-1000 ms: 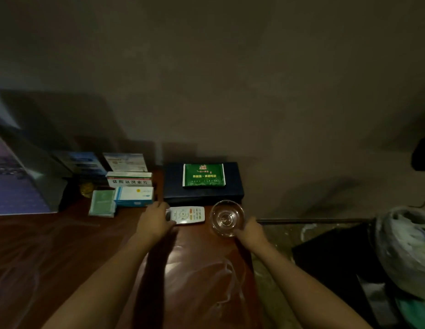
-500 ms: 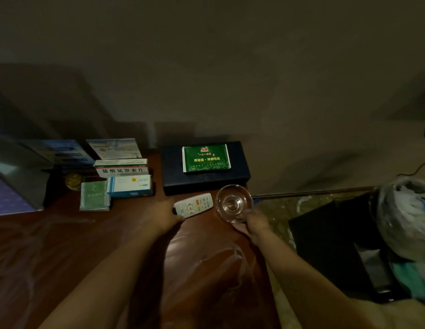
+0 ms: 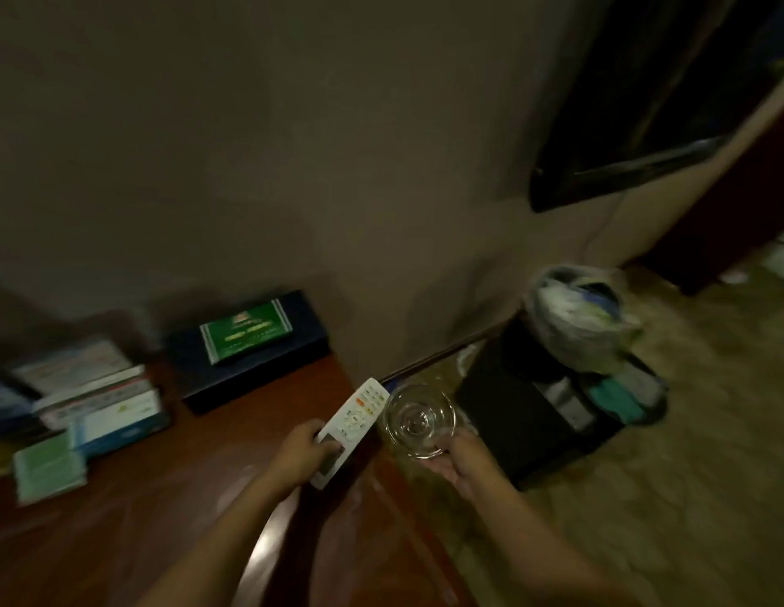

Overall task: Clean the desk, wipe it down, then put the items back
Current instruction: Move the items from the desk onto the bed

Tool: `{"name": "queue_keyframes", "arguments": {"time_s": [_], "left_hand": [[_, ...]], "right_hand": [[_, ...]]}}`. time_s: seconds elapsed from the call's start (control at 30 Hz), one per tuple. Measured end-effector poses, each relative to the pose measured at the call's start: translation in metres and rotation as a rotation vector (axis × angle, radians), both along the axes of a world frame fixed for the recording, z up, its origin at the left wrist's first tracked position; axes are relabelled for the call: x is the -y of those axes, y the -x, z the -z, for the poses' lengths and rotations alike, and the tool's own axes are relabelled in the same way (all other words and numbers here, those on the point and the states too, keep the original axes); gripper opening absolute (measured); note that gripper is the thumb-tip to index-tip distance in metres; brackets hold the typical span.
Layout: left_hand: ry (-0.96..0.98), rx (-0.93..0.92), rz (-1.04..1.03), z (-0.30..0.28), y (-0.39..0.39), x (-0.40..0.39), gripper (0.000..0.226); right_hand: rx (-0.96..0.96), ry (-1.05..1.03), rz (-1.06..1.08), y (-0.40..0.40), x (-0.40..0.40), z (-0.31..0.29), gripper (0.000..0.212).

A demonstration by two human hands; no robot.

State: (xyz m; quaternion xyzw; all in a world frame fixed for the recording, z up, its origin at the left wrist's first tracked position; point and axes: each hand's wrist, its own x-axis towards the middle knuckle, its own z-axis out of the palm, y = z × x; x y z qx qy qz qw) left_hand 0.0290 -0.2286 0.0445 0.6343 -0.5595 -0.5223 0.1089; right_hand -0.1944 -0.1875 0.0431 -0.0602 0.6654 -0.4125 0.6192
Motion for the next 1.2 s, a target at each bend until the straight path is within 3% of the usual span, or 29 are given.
{"name": "queue_keyframes", "arguments": {"time_s": [0.27, 0.53, 0.7, 0.8, 0.9, 1.0, 1.2], "left_hand": [[-0.003, -0.117, 0.344, -0.060, 0.182, -0.091, 0.027], [-0.048, -0.182, 0.724, -0.097, 0.368, -0.303, 0.031], [-0.155, -0.254, 0.987, -0.093, 0.442, -0.447, 0.022], [-0.213, -0.245, 1.194, -0.091, 0.472, -0.533, 0.016], [-0.257, -0.215, 1.391, -0.085, 0.492, -0.617, 0.019], [-0.274, -0.179, 1.559, -0.079, 0.503, -0.700, 0.017], [-0.226, -0.126, 1.885, -0.048, 0.528, -0.865, 0.006]], "right_hand": [[-0.053, 0.130, 0.476, 0.156, -0.205, -0.028, 0.037], [-0.199, 0.184, 0.942, 0.236, -0.469, -0.053, 0.025], [-0.215, 0.208, 1.285, 0.232, -0.636, -0.066, 0.014], [-0.282, 0.159, 1.489, 0.214, -0.724, -0.064, 0.023], [-0.289, 0.090, 1.671, 0.187, -0.798, -0.069, 0.009], [-0.312, -0.031, 1.826, 0.161, -0.864, -0.064, 0.023], [-0.191, -0.044, 2.183, 0.125, -0.979, -0.041, 0.013]]}}
